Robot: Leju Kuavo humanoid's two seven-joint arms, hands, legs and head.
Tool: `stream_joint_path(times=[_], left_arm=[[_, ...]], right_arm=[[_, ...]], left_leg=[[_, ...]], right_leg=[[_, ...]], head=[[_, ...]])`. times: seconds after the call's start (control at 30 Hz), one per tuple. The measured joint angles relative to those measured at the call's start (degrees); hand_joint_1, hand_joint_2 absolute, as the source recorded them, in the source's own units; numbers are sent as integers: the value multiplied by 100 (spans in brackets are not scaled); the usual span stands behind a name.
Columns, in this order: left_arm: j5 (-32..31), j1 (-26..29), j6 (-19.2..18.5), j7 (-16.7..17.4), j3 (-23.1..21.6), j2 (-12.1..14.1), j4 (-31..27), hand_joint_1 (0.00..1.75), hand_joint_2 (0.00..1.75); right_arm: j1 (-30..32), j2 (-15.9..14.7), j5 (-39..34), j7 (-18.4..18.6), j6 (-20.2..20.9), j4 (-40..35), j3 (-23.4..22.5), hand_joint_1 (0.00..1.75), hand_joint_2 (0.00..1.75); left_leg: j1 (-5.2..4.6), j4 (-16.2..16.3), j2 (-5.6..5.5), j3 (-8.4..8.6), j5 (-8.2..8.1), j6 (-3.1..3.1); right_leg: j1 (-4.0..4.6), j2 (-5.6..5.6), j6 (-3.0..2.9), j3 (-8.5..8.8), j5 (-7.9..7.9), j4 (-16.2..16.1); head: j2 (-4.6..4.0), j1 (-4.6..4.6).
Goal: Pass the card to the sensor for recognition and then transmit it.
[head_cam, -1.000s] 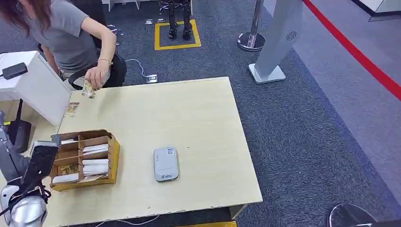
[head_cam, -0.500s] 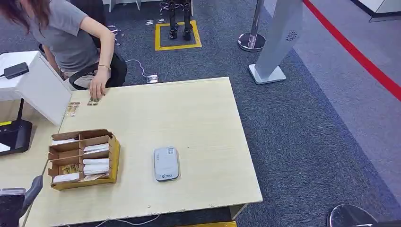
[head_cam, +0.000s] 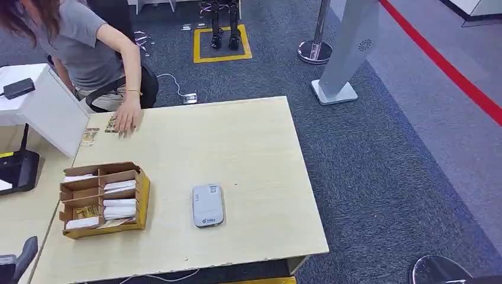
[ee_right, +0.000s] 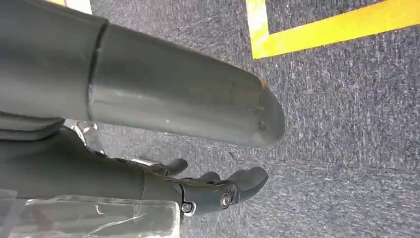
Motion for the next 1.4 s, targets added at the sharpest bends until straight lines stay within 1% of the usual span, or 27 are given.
stream_joint_path(times=[0.07,0.13,0.17,0.23,0.27,0.33,0.47,0.6,0.77,0.83,0.87,0.93,1.03,1.1,1.23,1.33,1.4], left_arm=[[-114,18,-322,-116,431,-297,-127,0,175],[-401,-37,-720,-253,986,-619,-227,0,175],[-673,-79,-854,-314,1228,-727,-242,0,175],[-1569,-212,-911,-503,1672,-979,-234,0,175],[-1925,-276,-889,-608,1829,-1097,-209,0,175],[-2488,-404,-694,-782,2074,-1292,-87,0,175],[-2787,-520,-515,-852,2233,-1545,99,0,175],[-3089,-535,-321,-852,2297,-1678,191,0,175],[-4005,-532,351,-940,2272,-1726,293,0,175],[-4400,-520,729,-876,2139,-1716,379,0,175],[-4565,-507,959,-750,1994,-1689,454,0,175],[-4658,-457,1282,-436,1651,-1579,595,0,175],[-4695,-426,1443,-264,1264,-1435,741,0,175],[-4804,-373,1599,-47,1028,-1311,814,0,175],[-5320,-341,2055,685,263,-810,1107,0,175],[-5630,-385,2210,1271,-430,-410,1366,0,175],[-5762,-436,2265,1544,-812,-163,1496,0,175]], right_arm=[[6,22,4,15,-31,0,-20,0,0],[7,41,22,17,-48,0,-44,0,0],[10,50,48,17,-61,0,-48,0,0],[16,66,112,15,-68,0,-48,0,0],[12,66,129,15,-68,0,-46,0,0],[8,70,151,9,-68,0,-46,0,0],[6,72,177,11,-68,-2,-46,0,0],[8,72,190,44,-63,-2,-46,0,0],[3,72,280,55,-35,-2,-46,0,0],[0,72,319,35,-28,-2,-46,0,0],[-4,72,356,26,-28,-2,-46,0,0],[-12,72,383,11,-28,-2,-46,0,0],[-12,72,400,9,-28,-2,-46,0,0],[-11,72,428,9,-28,-4,-44,0,0],[-21,70,529,9,-20,-7,0,0,0],[-34,55,594,9,-2,-9,18,0,0],[-37,44,605,4,31,-11,20,0,0]], left_leg=[[0,0,0,-1,-1,2],[0,0,0,0,-1,2],[0,0,0,2,-1,2],[0,0,-1,1,-1,2],[0,0,-2,2,-1,2],[0,0,-2,3,0,2],[0,1,-3,4,1,4],[0,1,-3,4,1,4],[0,2,-2,4,0,4],[0,2,-2,5,0,4],[0,2,-3,5,0,4],[0,2,-3,5,1,4],[0,2,-2,7,1,4],[0,2,-2,10,1,4],[0,3,-3,9,1,4],[0,2,-2,9,2,3],[0,2,-2,10,2,3]], right_leg=[[0,-4,1,0,-1,-1],[0,-4,1,0,0,-1],[0,-4,1,0,0,-1],[0,-8,1,0,0,-1],[0,-8,1,2,0,-1],[0,-8,1,4,1,-1],[0,-8,1,5,2,-1],[0,-7,0,5,2,-1],[0,-7,0,1,1,-2],[0,-7,1,1,1,-2],[0,-8,1,1,1,-2],[0,-7,0,3,2,-2],[0,-7,0,5,3,-1],[0,-6,0,4,3,-2],[0,-8,0,5,2,-2],[0,-7,0,5,3,-1],[0,-7,0,5,3,-1]], head=[[0,0],[0,0],[0,0],[0,0],[0,0],[0,0],[0,2],[0,0],[0,0],[0,0],[0,0],[0,0],[0,0],[0,0],[0,0],[0,0],[0,0]])
